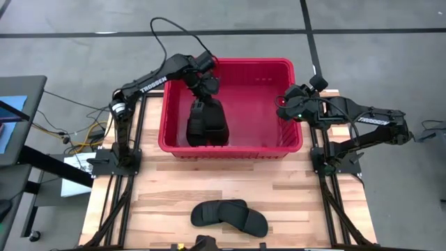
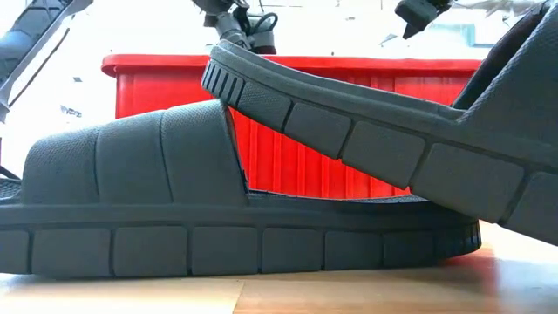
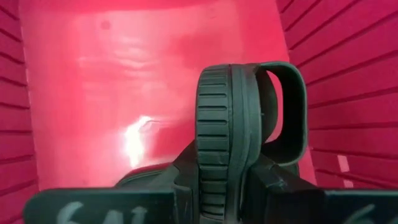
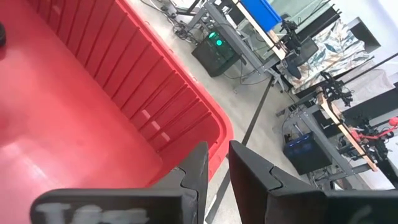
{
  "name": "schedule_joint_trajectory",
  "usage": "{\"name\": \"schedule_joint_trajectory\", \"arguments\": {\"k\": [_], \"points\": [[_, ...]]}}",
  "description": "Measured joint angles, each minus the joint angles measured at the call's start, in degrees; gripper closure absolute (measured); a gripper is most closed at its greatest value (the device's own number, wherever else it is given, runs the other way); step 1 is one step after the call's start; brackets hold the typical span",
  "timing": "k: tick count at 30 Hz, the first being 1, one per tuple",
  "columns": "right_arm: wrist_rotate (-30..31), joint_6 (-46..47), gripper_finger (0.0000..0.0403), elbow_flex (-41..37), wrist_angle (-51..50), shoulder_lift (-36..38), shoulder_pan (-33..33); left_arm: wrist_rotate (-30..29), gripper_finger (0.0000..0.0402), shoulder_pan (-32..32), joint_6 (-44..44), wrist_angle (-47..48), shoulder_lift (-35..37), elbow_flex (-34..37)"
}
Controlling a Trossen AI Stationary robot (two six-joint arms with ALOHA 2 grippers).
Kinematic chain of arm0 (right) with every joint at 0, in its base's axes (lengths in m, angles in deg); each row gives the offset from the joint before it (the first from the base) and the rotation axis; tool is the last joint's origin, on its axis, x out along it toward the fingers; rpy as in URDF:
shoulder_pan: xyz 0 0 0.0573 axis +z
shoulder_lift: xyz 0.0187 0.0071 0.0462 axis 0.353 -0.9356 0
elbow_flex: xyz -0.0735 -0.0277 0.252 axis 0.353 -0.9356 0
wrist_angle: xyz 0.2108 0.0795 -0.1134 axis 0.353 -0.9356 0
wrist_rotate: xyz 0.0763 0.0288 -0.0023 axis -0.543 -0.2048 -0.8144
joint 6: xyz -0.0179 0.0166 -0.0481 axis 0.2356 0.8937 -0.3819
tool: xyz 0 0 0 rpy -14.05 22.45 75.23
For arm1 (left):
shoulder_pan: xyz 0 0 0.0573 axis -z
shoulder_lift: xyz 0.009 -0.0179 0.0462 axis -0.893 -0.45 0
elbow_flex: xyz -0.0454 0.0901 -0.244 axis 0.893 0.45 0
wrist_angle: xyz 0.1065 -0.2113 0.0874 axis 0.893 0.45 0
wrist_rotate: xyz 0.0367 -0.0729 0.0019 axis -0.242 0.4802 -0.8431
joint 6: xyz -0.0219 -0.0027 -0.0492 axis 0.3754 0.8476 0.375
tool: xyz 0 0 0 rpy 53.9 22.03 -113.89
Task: Pick and place slides into bin
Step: Put the top slide into the organizer bin
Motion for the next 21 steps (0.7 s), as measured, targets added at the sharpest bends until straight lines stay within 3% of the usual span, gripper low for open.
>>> {"name": "schedule_joint_trajectory", "arguments": {"k": [21], "points": [[-0.2, 0.0, 0.0346, 0.0, 0.0, 0.0, 0.0, -0.6, 0.0352, -2.3, -1.3, -0.3, -7.4, -0.3]]}}
